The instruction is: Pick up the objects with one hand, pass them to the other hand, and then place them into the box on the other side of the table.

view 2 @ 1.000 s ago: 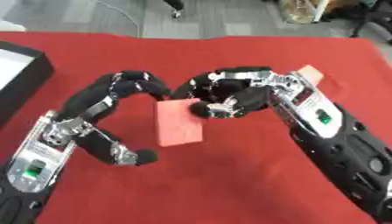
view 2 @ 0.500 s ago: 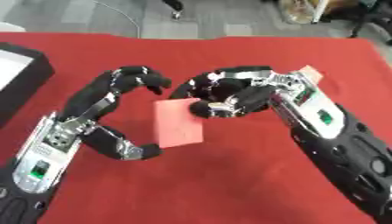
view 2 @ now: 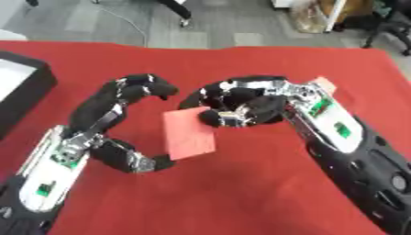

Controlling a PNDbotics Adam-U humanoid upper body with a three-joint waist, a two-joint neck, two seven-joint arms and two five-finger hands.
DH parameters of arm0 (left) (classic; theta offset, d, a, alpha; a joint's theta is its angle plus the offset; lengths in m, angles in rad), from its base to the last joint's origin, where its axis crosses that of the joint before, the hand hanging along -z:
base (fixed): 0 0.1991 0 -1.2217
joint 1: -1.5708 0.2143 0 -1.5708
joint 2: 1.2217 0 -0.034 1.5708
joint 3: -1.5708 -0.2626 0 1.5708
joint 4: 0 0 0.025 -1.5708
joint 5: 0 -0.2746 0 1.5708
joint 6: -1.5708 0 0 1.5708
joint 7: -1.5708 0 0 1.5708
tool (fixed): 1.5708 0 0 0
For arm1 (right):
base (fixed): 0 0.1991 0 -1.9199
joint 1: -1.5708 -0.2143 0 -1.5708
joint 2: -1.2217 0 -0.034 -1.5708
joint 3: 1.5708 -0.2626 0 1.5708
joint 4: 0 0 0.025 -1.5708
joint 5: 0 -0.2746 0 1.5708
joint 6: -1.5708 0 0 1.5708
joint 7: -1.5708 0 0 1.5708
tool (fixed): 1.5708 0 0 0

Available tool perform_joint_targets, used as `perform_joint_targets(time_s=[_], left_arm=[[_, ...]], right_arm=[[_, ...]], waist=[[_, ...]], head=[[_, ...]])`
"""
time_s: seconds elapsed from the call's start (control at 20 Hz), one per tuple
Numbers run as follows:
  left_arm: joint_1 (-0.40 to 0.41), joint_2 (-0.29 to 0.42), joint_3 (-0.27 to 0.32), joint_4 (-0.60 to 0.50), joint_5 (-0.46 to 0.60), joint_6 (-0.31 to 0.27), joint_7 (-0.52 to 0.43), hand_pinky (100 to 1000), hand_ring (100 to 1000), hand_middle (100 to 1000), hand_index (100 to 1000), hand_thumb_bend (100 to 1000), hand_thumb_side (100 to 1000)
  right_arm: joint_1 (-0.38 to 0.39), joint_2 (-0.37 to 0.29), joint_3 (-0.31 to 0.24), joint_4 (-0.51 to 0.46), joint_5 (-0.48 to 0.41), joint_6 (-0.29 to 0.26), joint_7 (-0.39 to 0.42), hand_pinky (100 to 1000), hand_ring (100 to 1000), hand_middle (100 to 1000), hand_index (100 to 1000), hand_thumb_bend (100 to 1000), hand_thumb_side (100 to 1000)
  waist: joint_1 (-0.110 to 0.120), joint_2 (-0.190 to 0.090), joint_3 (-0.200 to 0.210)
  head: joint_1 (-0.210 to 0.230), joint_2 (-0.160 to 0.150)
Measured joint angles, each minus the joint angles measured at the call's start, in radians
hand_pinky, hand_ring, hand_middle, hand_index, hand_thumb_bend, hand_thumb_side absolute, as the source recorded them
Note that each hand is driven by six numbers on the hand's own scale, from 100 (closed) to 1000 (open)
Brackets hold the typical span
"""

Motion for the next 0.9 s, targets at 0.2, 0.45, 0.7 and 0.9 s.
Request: perform_joint_targets(time_s=[0.2, 0.45, 0.7, 0.9], left_arm=[[-0.002, 0.000, -0.006, 0.003, -0.023, -0.050, -0.005, 671, 621, 685, 846, 553, 553], [-0.004, 0.002, 0.000, 0.010, -0.038, -0.108, -0.023, 679, 624, 694, 853, 584, 560], [-0.008, 0.002, 0.005, 0.015, -0.046, -0.128, -0.025, 678, 622, 690, 851, 593, 555], [-0.009, 0.002, 0.007, 0.015, -0.049, -0.123, -0.010, 659, 601, 657, 825, 566, 533]], right_arm=[[0.000, 0.001, 0.000, -0.003, -0.008, 0.006, -0.006, 637, 736, 455, 389, 100, 336], [0.001, 0.001, 0.000, -0.003, -0.017, 0.018, -0.020, 639, 736, 455, 390, 100, 337], [0.002, 0.001, 0.000, -0.004, -0.019, 0.028, -0.036, 640, 734, 453, 389, 100, 333], [0.002, 0.003, 0.001, -0.006, -0.020, 0.032, -0.042, 641, 734, 453, 388, 100, 335]], waist=[[0.000, 0.000, 0.000], [0.000, 0.000, 0.000], [0.000, 0.000, 0.000], [0.000, 0.000, -0.001]], head=[[0.001, 0.002], [0.002, 0.010], [0.002, 0.010], [0.000, 0.010]])
